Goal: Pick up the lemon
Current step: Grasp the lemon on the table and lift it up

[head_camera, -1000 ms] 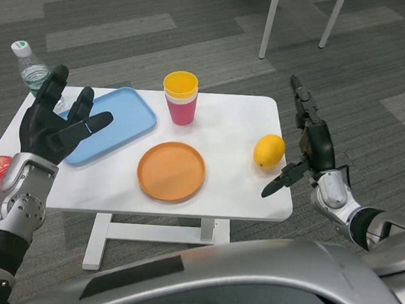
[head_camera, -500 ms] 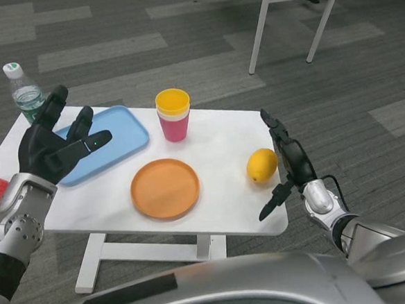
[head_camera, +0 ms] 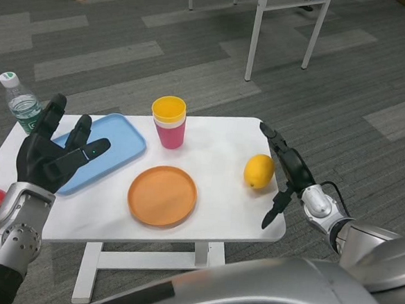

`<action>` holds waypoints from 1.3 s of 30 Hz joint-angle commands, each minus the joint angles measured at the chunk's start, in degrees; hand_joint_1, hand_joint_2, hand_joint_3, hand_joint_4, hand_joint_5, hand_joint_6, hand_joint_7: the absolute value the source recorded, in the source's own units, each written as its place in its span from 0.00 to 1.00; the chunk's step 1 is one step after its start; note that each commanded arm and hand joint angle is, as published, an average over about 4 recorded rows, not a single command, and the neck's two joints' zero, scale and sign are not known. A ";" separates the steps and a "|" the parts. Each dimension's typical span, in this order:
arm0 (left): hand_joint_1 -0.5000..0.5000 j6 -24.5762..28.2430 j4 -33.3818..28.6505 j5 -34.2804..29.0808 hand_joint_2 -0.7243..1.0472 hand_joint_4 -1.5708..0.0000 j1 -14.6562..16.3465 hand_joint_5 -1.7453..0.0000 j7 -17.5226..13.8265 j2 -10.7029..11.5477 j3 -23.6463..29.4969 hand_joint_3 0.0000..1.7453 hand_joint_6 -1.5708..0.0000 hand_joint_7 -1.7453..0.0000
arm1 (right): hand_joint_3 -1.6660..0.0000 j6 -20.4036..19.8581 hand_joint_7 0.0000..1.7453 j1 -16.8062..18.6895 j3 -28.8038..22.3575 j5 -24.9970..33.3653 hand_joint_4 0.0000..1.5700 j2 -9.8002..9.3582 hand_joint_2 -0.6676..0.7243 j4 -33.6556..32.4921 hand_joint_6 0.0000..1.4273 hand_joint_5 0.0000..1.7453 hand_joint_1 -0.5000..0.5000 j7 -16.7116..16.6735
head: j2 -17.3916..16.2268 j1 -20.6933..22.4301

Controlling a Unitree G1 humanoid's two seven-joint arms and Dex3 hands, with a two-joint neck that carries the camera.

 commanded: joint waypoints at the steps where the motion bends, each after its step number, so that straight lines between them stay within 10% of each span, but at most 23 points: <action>1: 1.00 -0.54 0.06 -0.08 0.95 1.00 -0.59 1.00 -0.44 -0.21 -0.36 0.05 1.00 0.96 | 1.00 1.23 0.00 -2.09 -0.52 0.41 0.14 0.77 0.82 0.80 0.00 0.00 0.04 0.09 | 0.30 -0.34; 24: 1.00 -1.68 0.06 -0.08 0.95 1.00 -0.06 1.00 -0.52 -1.48 -1.28 0.05 1.00 0.96 | 1.00 5.23 0.00 -7.24 6.05 0.32 0.20 1.69 0.67 7.54 0.00 0.00 0.04 -2.11 | 0.75 -1.09; 39: 1.00 -1.99 0.06 -0.08 0.95 1.00 0.60 1.00 -0.52 -1.48 -1.50 0.05 1.00 0.96 | 1.00 6.37 0.00 -8.47 8.71 0.19 0.02 2.44 0.25 10.55 0.00 0.00 0.04 -2.59 | 0.50 -0.15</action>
